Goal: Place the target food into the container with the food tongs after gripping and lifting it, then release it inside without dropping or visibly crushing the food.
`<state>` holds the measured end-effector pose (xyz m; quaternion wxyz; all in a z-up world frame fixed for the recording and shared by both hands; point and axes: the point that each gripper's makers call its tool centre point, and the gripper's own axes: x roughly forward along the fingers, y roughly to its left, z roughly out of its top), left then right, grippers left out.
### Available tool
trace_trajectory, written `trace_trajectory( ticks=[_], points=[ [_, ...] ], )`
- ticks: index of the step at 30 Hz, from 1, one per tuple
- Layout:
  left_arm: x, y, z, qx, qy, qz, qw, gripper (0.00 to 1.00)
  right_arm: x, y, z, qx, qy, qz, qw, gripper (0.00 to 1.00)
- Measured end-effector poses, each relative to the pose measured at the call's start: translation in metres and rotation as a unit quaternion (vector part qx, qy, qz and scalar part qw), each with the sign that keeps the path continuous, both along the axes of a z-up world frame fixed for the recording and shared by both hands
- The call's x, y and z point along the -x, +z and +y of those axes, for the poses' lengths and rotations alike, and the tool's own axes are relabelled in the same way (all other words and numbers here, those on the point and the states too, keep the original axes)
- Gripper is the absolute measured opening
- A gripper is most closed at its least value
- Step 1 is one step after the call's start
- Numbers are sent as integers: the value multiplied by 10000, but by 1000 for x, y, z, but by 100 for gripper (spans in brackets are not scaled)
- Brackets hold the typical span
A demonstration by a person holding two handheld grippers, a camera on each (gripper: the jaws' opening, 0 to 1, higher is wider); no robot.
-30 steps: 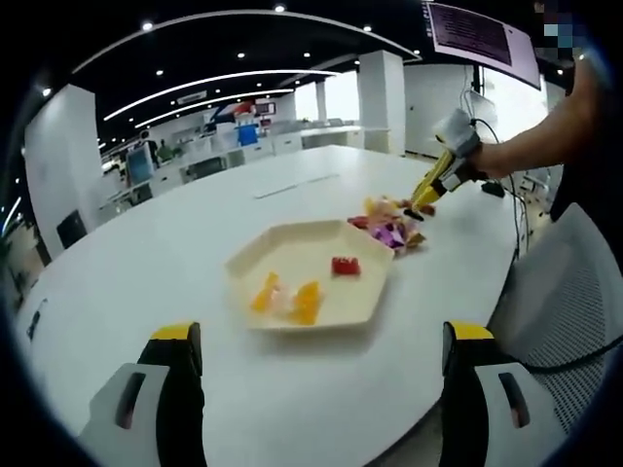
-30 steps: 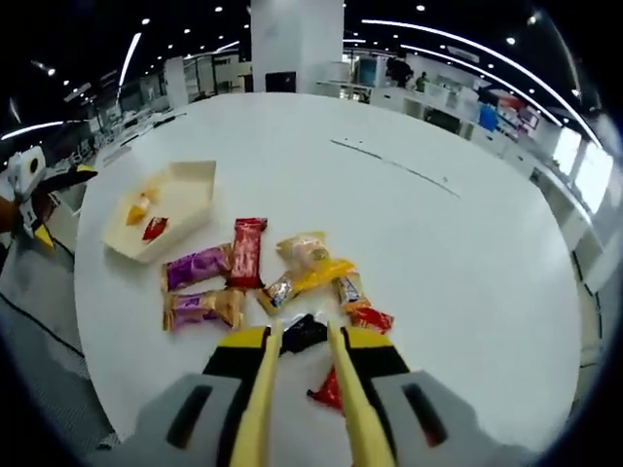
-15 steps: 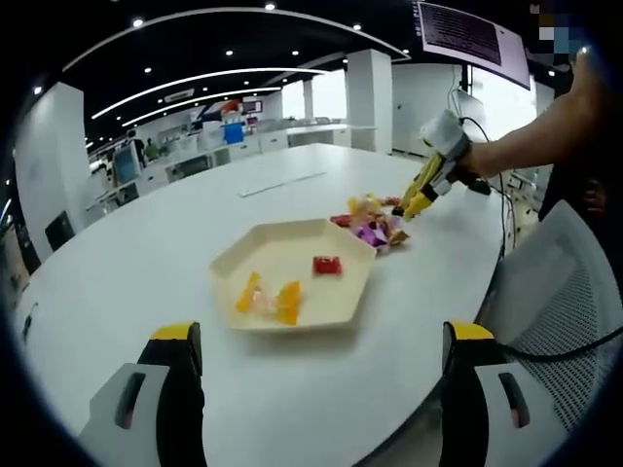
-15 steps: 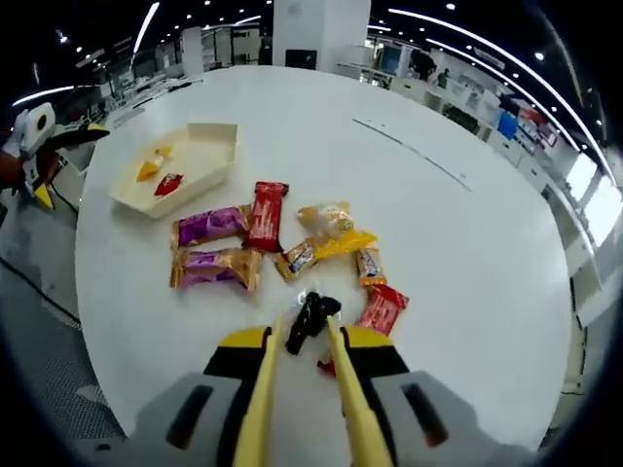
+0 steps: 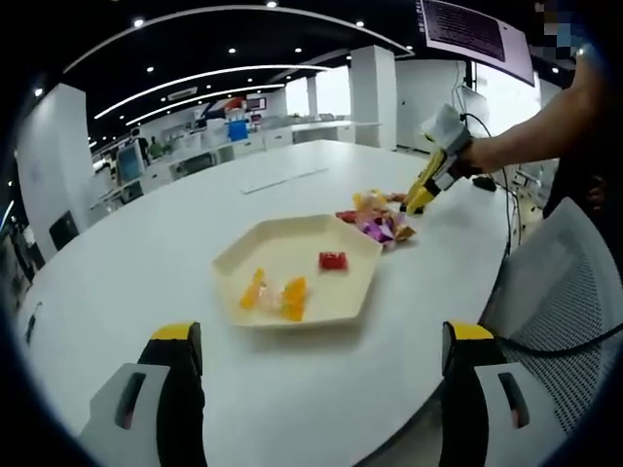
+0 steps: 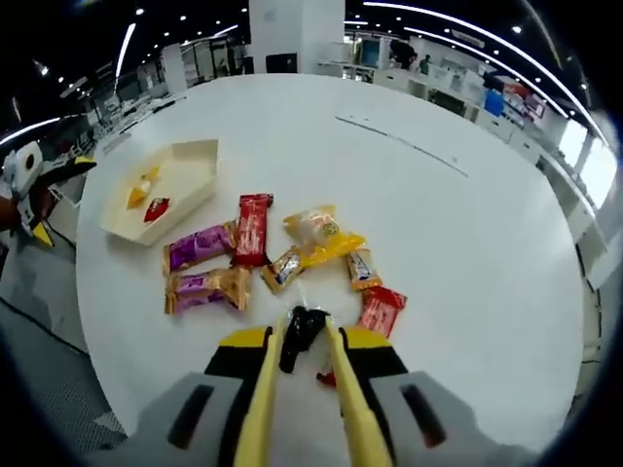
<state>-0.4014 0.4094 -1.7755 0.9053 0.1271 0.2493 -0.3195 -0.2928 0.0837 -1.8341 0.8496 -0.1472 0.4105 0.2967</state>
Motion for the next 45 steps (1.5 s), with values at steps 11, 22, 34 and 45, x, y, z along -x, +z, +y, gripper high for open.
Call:
trace_trajectory(
  ticks=[11, 22, 34, 45],
  points=[
    [-1, -1, 2, -13, 32, 9, 10000, 99, 4, 0, 1, 256, 404, 29, 9989, 20],
    [-3, 5, 3, 209, 131, -19, 9997, 100, 2, 18, 0, 198, 466, 32, 9987, 20],
    [-3, 8, 2, 281, 118, -70, 9995, 100, 1, 38, -3, 145, 507, 25, 9986, 21],
    [-3, 16, 0, 454, 125, -138, 9988, 100, 4, 45, 0, 213, 589, -13, 9980, 21]
  ],
)
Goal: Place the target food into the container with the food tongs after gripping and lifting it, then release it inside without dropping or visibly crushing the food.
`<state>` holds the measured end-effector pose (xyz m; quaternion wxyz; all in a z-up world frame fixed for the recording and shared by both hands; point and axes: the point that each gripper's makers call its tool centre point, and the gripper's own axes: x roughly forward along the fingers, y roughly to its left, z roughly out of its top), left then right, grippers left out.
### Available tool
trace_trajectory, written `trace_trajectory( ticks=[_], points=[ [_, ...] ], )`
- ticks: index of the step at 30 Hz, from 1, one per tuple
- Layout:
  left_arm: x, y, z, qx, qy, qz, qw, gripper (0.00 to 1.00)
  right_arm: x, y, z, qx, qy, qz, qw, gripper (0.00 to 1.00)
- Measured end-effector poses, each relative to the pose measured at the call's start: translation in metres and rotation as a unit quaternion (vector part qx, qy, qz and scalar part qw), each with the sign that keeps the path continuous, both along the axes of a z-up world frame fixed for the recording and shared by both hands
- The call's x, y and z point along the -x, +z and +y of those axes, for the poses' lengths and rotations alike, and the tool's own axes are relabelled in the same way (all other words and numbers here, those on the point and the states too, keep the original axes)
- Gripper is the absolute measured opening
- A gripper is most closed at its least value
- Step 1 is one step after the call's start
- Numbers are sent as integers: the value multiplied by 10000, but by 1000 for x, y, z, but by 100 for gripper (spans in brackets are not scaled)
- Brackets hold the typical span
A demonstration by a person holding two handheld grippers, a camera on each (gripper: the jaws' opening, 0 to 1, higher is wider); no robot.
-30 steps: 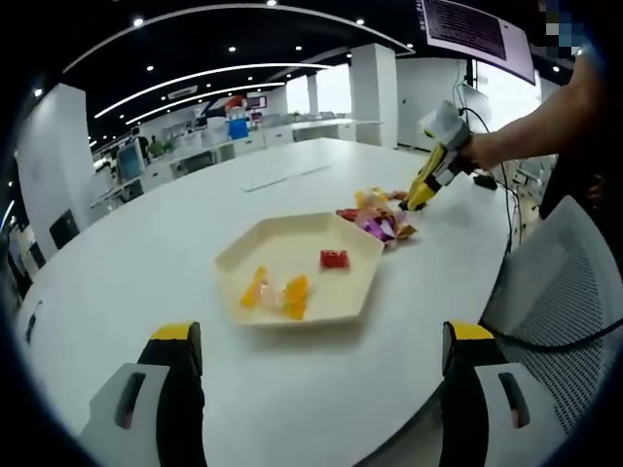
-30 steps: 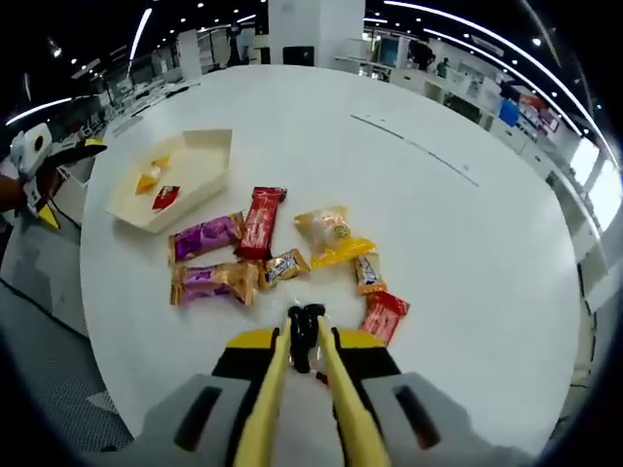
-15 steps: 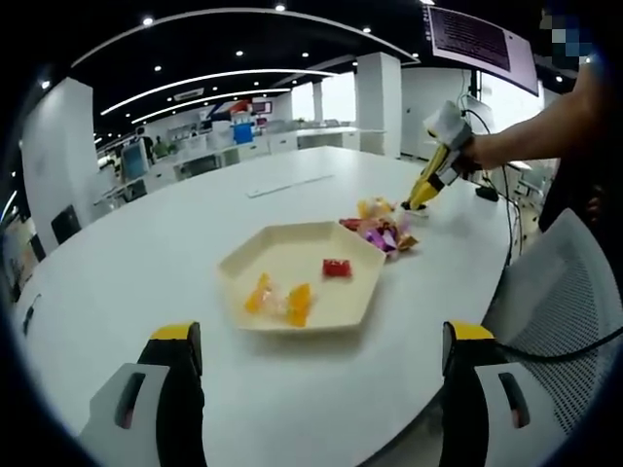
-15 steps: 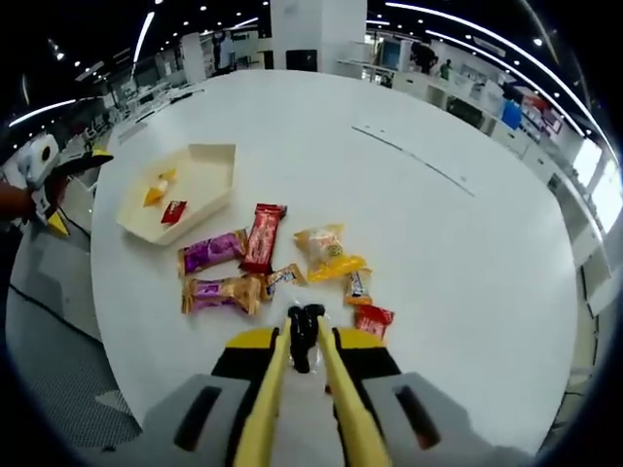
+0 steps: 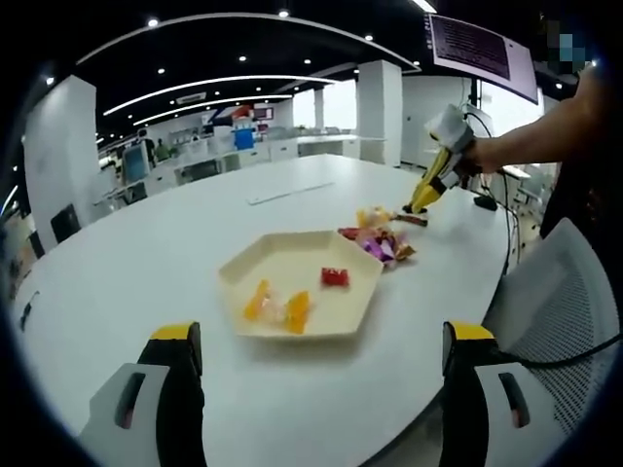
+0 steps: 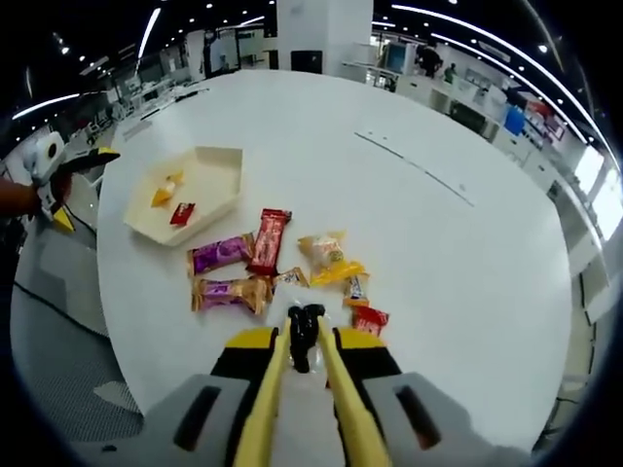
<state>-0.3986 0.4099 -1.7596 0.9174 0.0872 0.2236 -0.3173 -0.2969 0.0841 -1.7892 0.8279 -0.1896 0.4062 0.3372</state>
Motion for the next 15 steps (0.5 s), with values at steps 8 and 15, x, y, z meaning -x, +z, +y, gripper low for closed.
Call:
trace_trajectory(
  ticks=[8, 15],
  points=[
    [0, 2, 0, 71, 3, -11, 10000, 100, -2, 15, 10, -14, 80, -91, 9999, 21],
    [1, 1, -2, 71, -33, 22, 10000, 100, -2, 27, 27, -80, 169, -132, 9997, 21]
  ],
)
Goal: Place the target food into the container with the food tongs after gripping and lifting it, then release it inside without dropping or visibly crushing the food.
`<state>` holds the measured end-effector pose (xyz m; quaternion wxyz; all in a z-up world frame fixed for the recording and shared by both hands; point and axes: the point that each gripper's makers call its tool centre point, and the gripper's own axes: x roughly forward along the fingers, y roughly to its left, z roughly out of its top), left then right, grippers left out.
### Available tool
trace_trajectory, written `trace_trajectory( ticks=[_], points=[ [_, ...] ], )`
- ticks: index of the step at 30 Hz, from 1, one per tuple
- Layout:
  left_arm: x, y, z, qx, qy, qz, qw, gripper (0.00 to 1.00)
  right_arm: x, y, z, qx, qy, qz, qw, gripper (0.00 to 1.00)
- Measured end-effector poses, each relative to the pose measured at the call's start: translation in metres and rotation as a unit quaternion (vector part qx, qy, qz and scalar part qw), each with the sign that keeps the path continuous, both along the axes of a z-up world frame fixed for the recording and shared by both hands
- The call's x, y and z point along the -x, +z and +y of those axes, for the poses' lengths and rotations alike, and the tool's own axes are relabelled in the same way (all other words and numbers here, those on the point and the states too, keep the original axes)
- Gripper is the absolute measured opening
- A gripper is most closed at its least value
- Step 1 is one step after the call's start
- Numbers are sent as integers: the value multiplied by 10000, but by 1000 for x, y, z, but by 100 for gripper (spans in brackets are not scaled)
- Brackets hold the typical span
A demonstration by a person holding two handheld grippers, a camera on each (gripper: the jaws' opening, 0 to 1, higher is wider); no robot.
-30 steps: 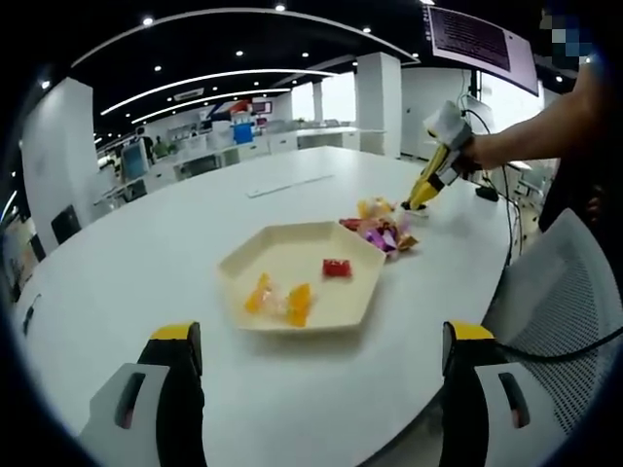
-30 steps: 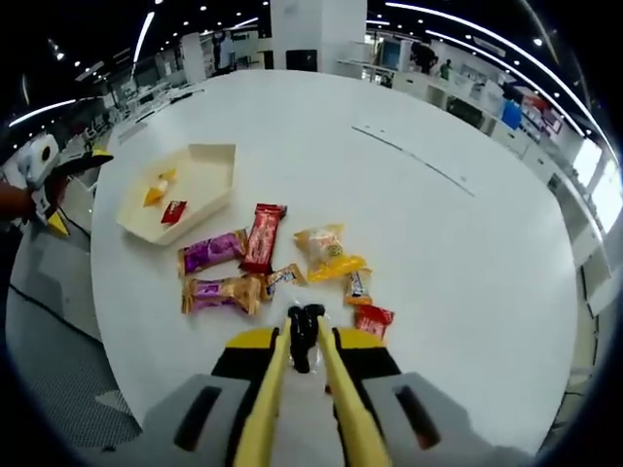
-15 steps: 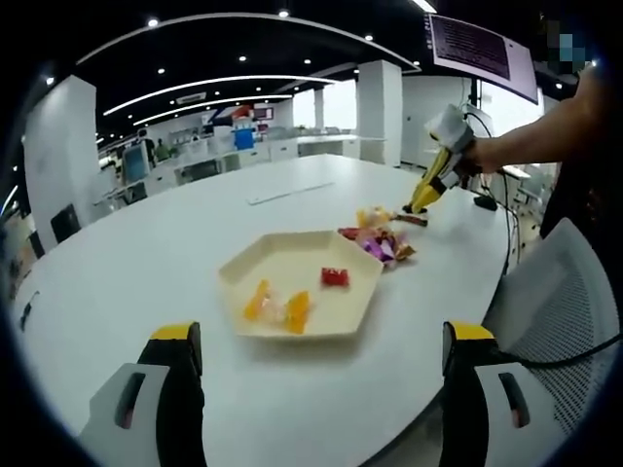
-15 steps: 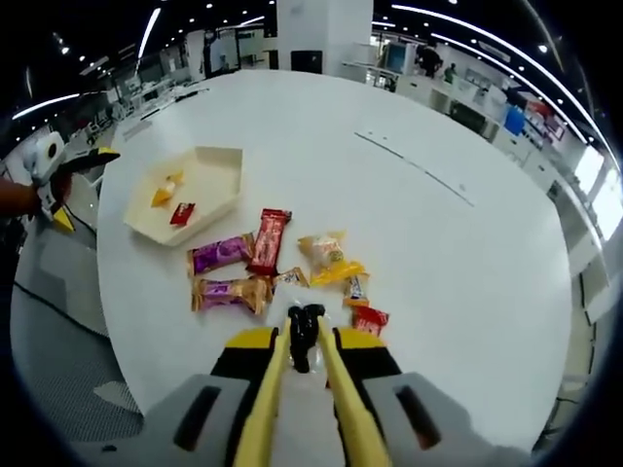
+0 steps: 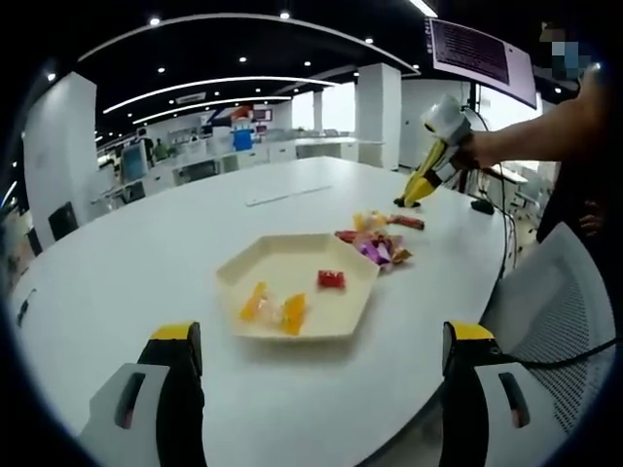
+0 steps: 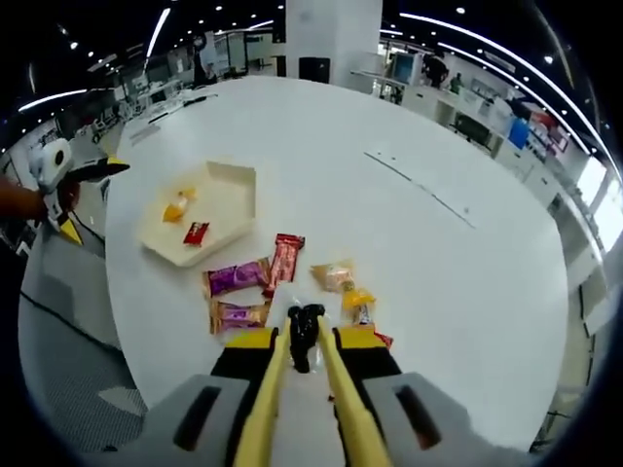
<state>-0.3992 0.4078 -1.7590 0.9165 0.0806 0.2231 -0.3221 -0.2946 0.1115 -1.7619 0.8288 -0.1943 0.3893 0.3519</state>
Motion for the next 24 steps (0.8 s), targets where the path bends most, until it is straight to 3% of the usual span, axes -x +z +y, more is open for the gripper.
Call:
trace_trajectory(
  ticks=[8, 12, 15, 24],
  points=[
    [2, 2, -2, 85, -32, 23, 10000, 100, -1, 10, 21, -24, 144, -71, 9999, 21],
    [3, 3, -4, 89, -92, 0, 9999, 100, -3, 19, 41, -36, 275, -119, 9995, 21],
    [5, -2, -6, -126, -204, -16, 9997, 100, -6, 25, 53, -58, 374, -159, 9992, 21],
    [5, 1, -6, -41, -200, -24, 9998, 100, -10, 42, 98, -168, 722, -246, 9969, 21]
  ],
)
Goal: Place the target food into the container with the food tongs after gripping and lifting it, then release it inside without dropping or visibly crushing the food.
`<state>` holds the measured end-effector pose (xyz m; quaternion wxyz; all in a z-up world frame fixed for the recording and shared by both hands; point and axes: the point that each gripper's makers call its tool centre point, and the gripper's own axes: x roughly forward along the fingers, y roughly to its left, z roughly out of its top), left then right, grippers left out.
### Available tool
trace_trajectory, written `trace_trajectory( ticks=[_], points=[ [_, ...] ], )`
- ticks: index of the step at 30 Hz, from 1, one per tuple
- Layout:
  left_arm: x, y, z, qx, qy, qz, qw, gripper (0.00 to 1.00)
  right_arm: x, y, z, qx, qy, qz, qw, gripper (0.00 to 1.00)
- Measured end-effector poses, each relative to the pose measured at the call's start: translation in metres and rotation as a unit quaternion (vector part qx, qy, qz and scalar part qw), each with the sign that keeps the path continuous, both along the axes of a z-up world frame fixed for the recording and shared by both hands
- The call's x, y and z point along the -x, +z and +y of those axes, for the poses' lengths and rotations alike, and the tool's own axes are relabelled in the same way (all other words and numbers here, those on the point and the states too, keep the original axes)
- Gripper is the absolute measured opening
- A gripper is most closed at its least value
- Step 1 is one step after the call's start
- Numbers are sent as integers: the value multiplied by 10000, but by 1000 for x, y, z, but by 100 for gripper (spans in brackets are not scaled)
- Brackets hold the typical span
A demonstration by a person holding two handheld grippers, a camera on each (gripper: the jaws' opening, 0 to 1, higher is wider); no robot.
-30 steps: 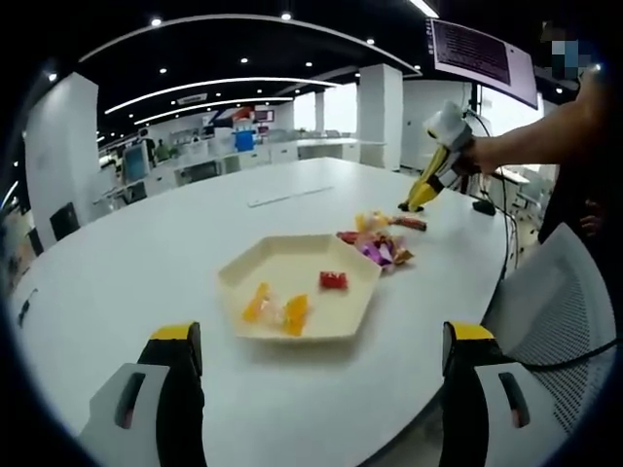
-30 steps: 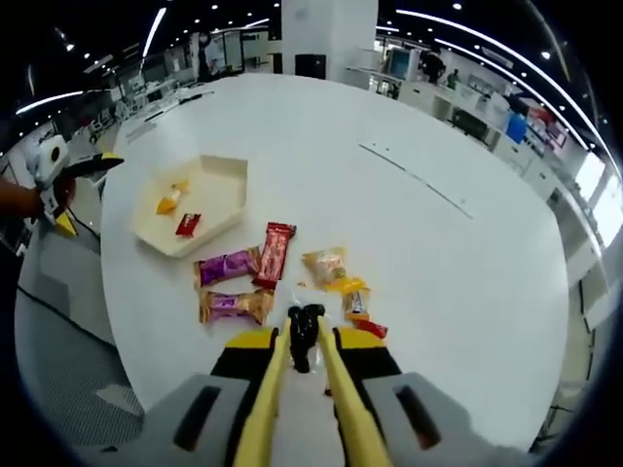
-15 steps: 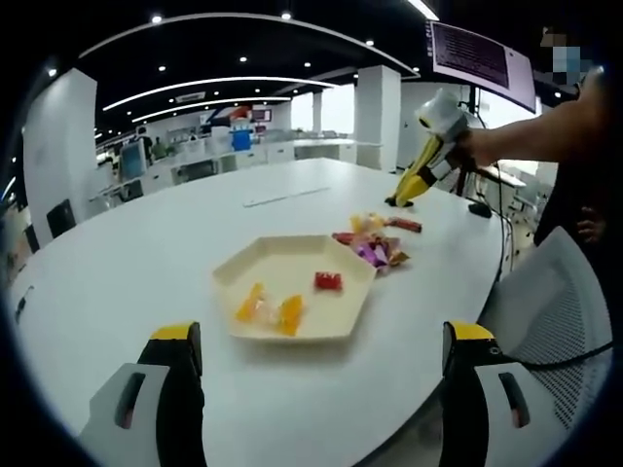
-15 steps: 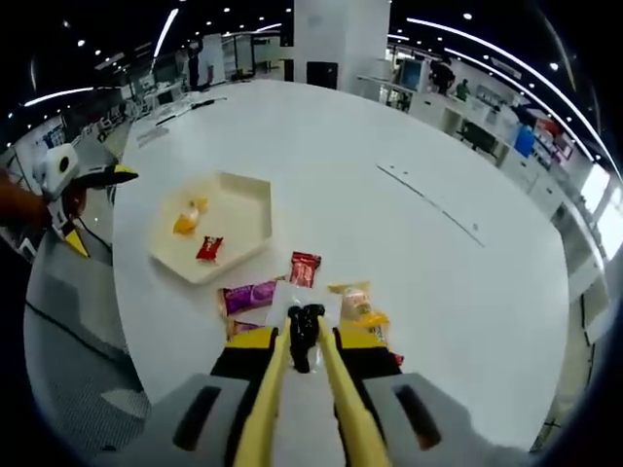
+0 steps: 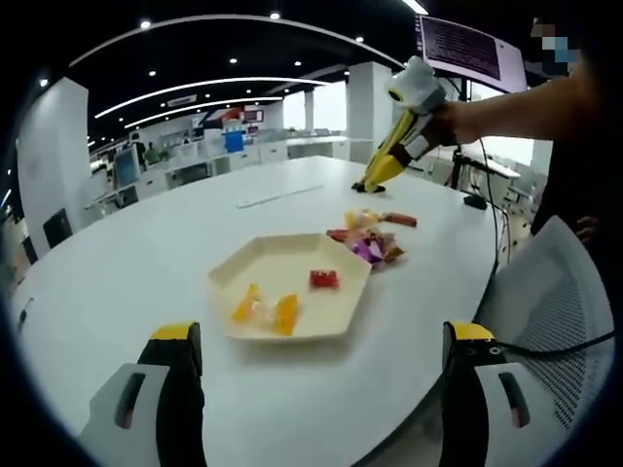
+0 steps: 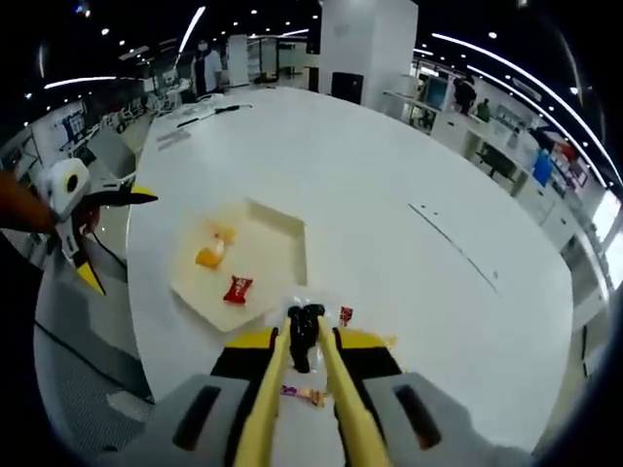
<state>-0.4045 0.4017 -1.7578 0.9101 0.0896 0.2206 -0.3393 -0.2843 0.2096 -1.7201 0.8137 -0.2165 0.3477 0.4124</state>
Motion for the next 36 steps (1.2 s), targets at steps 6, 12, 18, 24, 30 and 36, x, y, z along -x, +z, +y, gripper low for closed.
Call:
trace_trajectory(
  ticks=[6, 12, 18, 24, 30, 36],
  points=[
    [-1, 3, 1, 50, 45, -32, 10000, 100, 0, 7, 30, -21, 266, -40, 9996, 21],
    [-1, 4, 1, 55, 45, -56, 10000, 100, -5, 9, 58, -14, 503, -48, 9987, 21],
    [-3, 3, 4, 53, 126, -41, 9999, 100, -10, 12, 89, -35, 739, -53, 9972, 21],
    [0, 1, 0, -42, 34, -18, 10000, 100, -12, 12, 113, -9, 966, -50, 9953, 21],
    [-2, 2, 3, -10, 105, -26, 9999, 100, -14, 8, 131, 134, 1209, -61, 9926, 21],
    [-3, 1, 4, -4, 114, -19, 9999, 99, -18, 7, 142, 147, 1280, -64, 9917, 22]
  ],
)
